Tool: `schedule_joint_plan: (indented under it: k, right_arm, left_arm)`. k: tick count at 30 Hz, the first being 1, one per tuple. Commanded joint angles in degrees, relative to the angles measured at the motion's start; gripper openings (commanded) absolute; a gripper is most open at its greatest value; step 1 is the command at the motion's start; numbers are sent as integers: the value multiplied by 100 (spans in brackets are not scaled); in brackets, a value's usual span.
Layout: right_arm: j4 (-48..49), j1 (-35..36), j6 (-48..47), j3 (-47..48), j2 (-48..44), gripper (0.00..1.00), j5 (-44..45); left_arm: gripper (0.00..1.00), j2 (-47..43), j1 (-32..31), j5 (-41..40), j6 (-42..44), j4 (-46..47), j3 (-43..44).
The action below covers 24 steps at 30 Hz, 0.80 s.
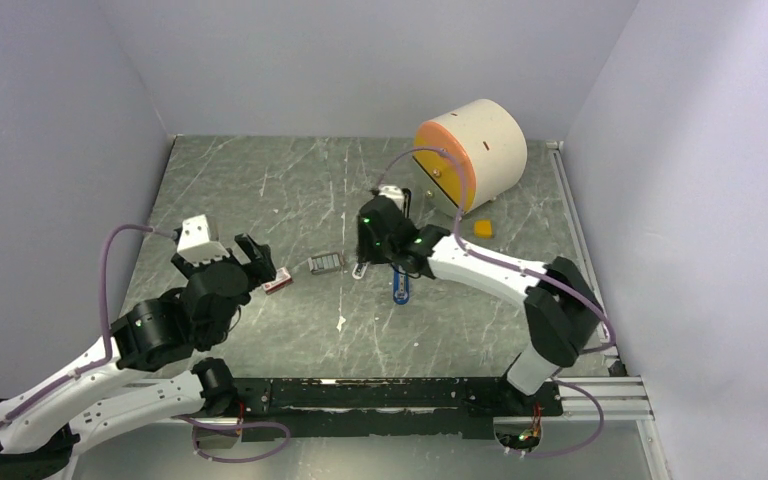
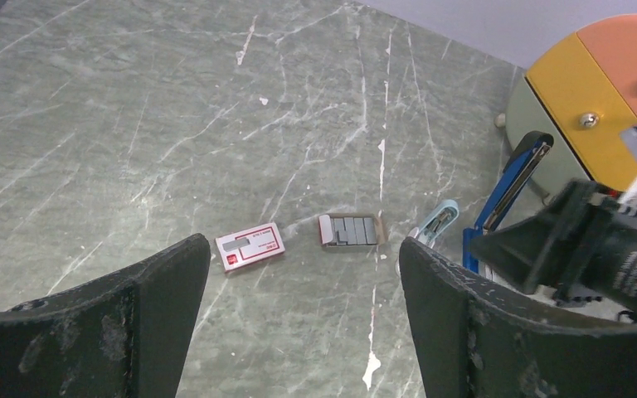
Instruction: Load the staples into the stapler
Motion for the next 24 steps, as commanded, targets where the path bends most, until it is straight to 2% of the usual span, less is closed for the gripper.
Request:
schedule_joint_plan:
  k: [1, 4, 10, 15, 21, 24]
  right_arm:
    - [430, 522, -140, 616, 636, 51, 40]
    - [472, 686, -37, 1038, 1117, 50, 29]
    - [368, 822, 19, 1863, 2057, 33, -161]
    - [74, 965, -115, 2409, 2594, 32, 153]
    - [-404, 1066, -209, 2812, 3008, 39, 475]
    - [-514, 1076, -189, 2887, 3143, 35, 518]
  left_arm:
    - [89, -59, 22, -210, -130, -212, 184]
    - [88, -198, 24, -316, -298, -324, 187]
    - [88, -594, 19, -367, -274, -217, 38]
    - [88, -639, 25, -300, -232, -147, 4]
    - [89, -520, 23, -236, -265, -211, 48]
    - [89, -510, 24, -193, -227, -158, 26]
